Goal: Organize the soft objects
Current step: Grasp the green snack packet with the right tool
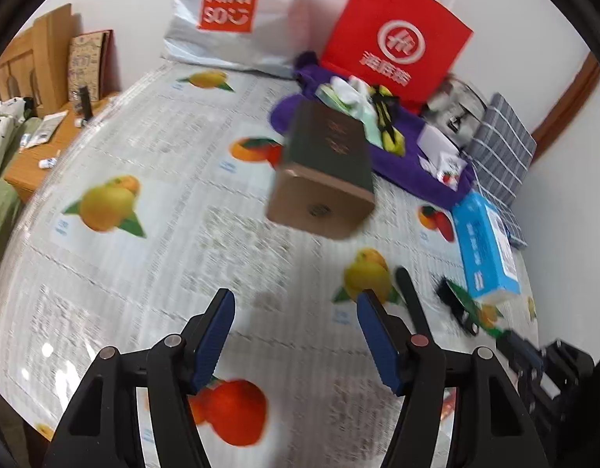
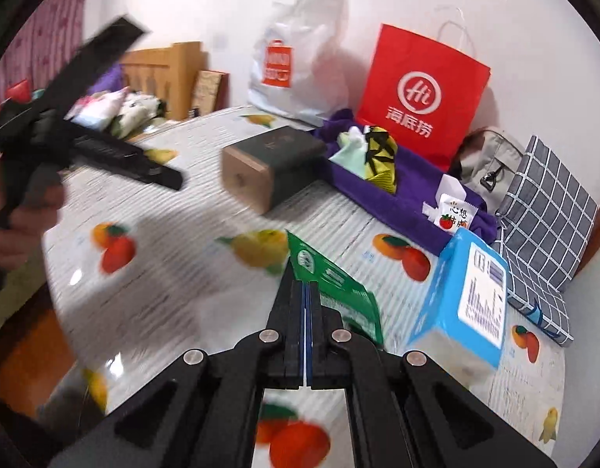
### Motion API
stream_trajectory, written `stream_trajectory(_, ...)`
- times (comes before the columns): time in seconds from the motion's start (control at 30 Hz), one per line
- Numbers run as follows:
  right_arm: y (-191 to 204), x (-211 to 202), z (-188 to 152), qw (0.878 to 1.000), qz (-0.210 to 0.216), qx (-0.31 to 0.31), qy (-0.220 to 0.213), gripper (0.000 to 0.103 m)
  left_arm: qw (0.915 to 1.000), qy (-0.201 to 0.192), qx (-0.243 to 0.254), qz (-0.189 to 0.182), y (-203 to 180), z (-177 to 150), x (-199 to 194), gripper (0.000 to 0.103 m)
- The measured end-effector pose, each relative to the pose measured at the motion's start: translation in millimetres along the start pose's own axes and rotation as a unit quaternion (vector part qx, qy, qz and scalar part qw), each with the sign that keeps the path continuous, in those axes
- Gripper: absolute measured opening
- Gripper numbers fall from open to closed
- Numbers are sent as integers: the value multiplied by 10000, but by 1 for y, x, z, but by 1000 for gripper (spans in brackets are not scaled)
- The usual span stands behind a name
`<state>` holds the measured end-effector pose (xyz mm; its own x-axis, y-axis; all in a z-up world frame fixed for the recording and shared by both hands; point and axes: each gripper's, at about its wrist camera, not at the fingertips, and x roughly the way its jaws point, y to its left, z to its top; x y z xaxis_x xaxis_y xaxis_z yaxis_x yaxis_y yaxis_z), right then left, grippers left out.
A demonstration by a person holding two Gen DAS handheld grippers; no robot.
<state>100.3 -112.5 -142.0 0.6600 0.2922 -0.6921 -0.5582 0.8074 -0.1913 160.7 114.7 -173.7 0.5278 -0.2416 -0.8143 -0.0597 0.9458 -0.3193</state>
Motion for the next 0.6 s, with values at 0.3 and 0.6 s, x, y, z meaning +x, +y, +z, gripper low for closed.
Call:
stream_trajectory(0.3, -17, -32, -81, 9990, -172, -25, 406, 1, 9983, 329, 332, -338, -53, -27, 14, 63)
stream_trajectory(0.6, -55, -31, -110, 9934, 57, 1059, 425, 63, 9962, 533, 631, -276, -93, -39, 31, 63)
